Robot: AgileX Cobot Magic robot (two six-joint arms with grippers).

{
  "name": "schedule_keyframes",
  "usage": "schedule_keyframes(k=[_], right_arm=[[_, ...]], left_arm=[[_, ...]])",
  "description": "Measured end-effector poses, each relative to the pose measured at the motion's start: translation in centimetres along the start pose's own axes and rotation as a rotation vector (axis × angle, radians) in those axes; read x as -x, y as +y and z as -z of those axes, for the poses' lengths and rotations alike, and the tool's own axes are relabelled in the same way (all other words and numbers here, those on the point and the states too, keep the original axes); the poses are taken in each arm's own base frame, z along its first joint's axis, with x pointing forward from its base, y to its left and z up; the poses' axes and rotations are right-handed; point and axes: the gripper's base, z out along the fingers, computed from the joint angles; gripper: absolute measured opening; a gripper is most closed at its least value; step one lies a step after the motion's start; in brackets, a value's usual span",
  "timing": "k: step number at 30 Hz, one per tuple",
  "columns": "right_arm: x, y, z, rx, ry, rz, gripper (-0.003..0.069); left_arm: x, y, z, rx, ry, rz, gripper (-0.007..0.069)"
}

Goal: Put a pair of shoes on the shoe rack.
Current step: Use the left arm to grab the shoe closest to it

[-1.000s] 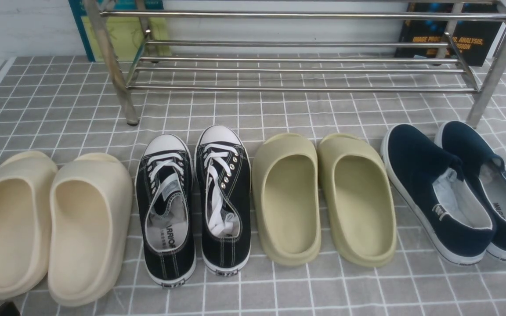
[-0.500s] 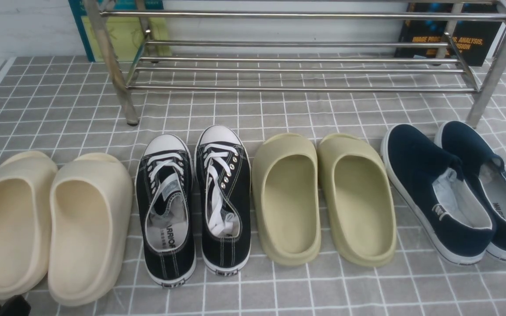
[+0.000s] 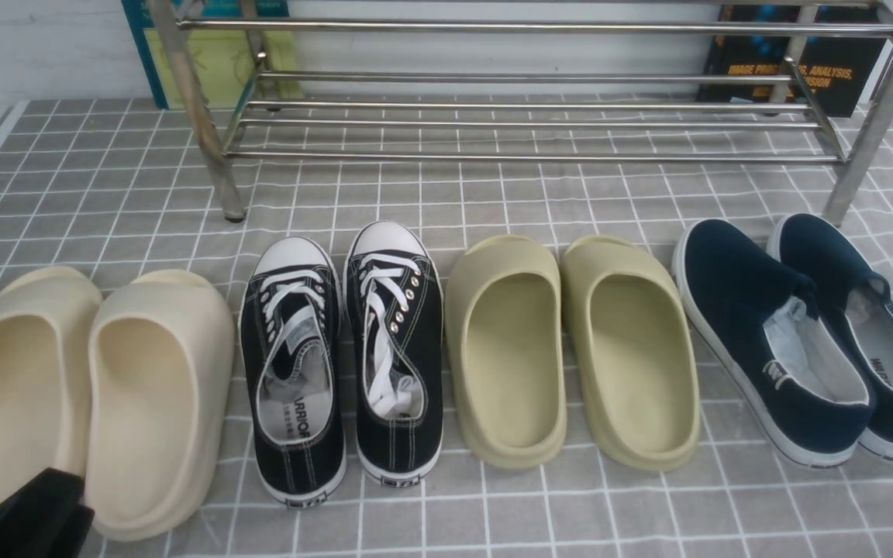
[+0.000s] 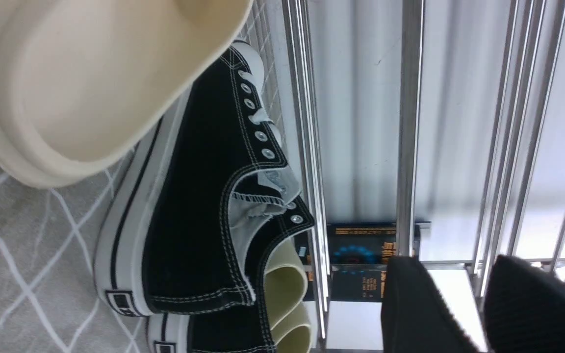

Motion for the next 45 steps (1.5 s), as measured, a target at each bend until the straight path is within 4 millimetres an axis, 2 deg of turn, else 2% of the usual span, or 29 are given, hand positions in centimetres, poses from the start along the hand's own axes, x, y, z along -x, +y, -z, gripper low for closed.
schedule_keyframes(k=[11,12,14,15,17,19,20,21,26,27,29,34,36,37,38,40,41,42,45], right_arm=[[0.0,0.0,0.0,0.000,0.000,0.000,0.0239],[0.0,0.0,0.0,0.000,0.000,-0.001,0.0239],[0.0,0.0,0.0,0.000,0.000,-0.001,0.0239],[0.0,0.0,0.0,0.000,0.000,-0.001,0.0239],[0.0,0.0,0.0,0.000,0.000,-0.001,0.0239],[0.0,0.0,0.0,0.000,0.000,-0.001,0.0239],[0.0,0.0,0.0,0.000,0.000,-0.001,0.0239],[0.0,0.0,0.0,0.000,0.000,-0.001,0.0239],[0.0,0.0,0.0,0.000,0.000,-0.001,0.0239],[0.0,0.0,0.0,0.000,0.000,-0.001,0.0239],[0.0,0.0,0.0,0.000,0.000,-0.001,0.0239],[0.0,0.0,0.0,0.000,0.000,-0.001,0.0239],[0.0,0.0,0.0,0.000,0.000,-0.001,0.0239],[0.0,0.0,0.0,0.000,0.000,-0.001,0.0239],[0.0,0.0,0.0,0.000,0.000,-0.001,0.0239],[0.0,0.0,0.0,0.000,0.000,-0.001,0.0239],[0.0,0.0,0.0,0.000,0.000,-0.001,0.0239],[0.0,0.0,0.0,0.000,0.000,-0.001,0.0239],[0.0,0.0,0.0,0.000,0.000,-0.001,0.0239]], left_arm=[[-0.1,-0.6,0.1,-0.023,0.012,0.039,0.0239],[-0.2,-2.2,0.4,-0.065,0.020,-0.021,0.0239],[-0.2,-3.4,0.7,-0.095,0.025,-0.097,0.0237],[-0.3,-5.6,1.4,-0.151,0.023,-0.222,0.0234],[-0.6,-8.4,2.6,-0.216,0.026,-0.432,0.0220],[-0.8,-9.4,3.0,-0.223,0.033,-0.516,0.0204],[-1.0,-11.0,3.2,-0.196,0.066,-0.637,0.0169],[-1.0,-11.2,3.2,-0.193,0.074,-0.641,0.0169],[-0.1,-14.4,0.0,0.207,0.286,-0.949,-0.0013],[-0.1,-14.4,0.0,0.207,0.286,-0.949,-0.0013],[0.9,-15.8,-1.6,0.420,0.402,-1.045,-0.0013],[2.6,-17.0,-4.7,0.680,0.564,-1.143,-0.0013],[2.9,-17.0,-5.7,0.724,0.598,-1.151,-0.0013],[3.0,-17.3,-7.0,0.756,0.638,-1.157,-0.0013],[2.9,-17.5,-7.5,0.756,0.655,-1.163,-0.0013],[2.3,-17.5,-9.8,0.769,0.738,-1.185,-0.0013],[2.2,-17.6,-9.8,0.762,0.741,-1.190,-0.0013],[1.4,-17.4,-11.5,0.779,0.814,-1.222,-0.0013],[-0.3,-16.7,-13.8,0.809,0.901,-1.266,0.0007]])
